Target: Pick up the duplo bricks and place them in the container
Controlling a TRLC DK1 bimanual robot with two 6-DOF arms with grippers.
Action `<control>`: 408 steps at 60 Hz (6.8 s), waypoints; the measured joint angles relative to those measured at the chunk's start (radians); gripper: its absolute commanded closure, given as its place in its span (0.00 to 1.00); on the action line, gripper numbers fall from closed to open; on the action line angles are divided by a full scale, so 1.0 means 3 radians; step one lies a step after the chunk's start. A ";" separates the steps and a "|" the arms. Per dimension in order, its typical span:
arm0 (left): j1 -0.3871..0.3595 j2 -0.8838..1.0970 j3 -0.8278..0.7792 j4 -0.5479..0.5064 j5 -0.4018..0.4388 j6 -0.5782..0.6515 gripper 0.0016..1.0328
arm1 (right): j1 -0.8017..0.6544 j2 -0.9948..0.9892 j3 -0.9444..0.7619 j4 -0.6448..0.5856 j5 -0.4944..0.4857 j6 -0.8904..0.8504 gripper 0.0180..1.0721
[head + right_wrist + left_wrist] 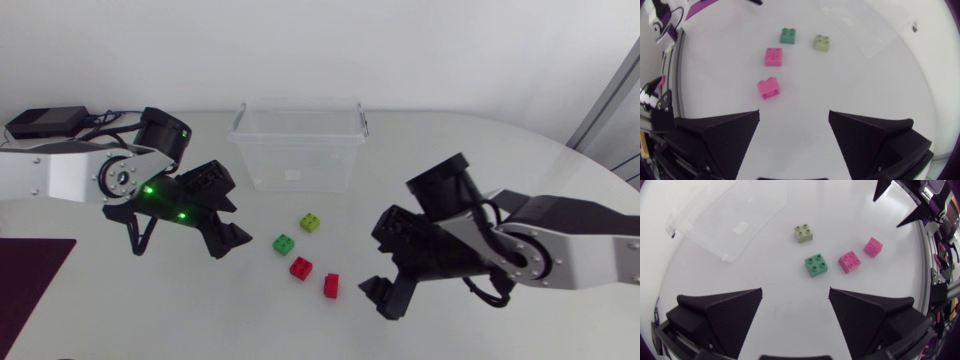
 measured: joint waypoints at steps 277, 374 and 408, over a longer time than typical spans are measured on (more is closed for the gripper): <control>0.0017 0.1045 0.2040 0.0694 -0.0075 -0.1558 0.59 | -0.0765 0.1977 0.3325 0.0104 -0.0008 -0.0104 0.04; -0.0061 -0.0538 0.0456 0.0048 -0.0074 -0.1489 0.05 | 0.0004 0.2280 0.2295 0.0048 0.0153 0.0127 0.07; -0.0286 -0.0394 0.0048 -0.0107 -0.0050 -0.1411 0.05 | -0.0080 0.2665 0.2677 -0.0345 -0.0011 0.0127 0.15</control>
